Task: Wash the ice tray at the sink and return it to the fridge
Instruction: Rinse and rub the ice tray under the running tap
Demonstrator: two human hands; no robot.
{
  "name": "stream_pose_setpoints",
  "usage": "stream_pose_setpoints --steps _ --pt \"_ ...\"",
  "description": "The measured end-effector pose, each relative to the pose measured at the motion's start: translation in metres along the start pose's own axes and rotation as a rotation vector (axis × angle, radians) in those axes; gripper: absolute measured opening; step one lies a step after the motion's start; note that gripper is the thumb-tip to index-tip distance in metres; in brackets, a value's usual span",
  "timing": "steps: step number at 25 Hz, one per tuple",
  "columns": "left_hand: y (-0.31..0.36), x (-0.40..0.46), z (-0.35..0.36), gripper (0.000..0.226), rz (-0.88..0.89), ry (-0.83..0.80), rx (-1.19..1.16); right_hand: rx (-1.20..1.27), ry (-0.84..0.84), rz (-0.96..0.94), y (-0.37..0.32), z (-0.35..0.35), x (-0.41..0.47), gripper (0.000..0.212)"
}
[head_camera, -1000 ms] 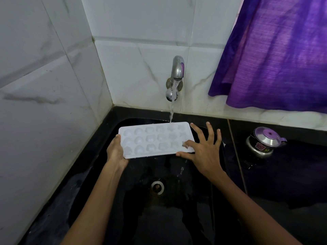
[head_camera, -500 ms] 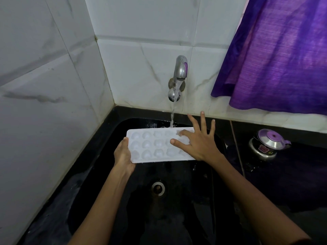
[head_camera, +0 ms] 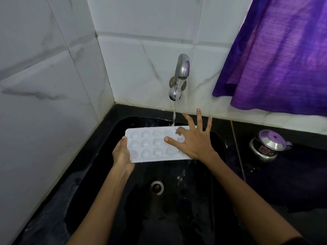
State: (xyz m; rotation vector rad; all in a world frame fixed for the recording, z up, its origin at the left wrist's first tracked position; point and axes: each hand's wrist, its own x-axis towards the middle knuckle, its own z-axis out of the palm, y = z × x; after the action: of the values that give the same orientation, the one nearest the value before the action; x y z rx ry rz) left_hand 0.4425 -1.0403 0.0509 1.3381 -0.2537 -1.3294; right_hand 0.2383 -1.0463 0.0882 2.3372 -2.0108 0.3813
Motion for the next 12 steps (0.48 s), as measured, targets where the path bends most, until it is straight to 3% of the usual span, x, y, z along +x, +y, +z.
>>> stream_pose_setpoints --steps 12 --pt "0.005 -0.002 0.014 0.031 0.008 -0.002 0.016 -0.001 -0.067 0.085 0.001 -0.004 0.006 0.097"
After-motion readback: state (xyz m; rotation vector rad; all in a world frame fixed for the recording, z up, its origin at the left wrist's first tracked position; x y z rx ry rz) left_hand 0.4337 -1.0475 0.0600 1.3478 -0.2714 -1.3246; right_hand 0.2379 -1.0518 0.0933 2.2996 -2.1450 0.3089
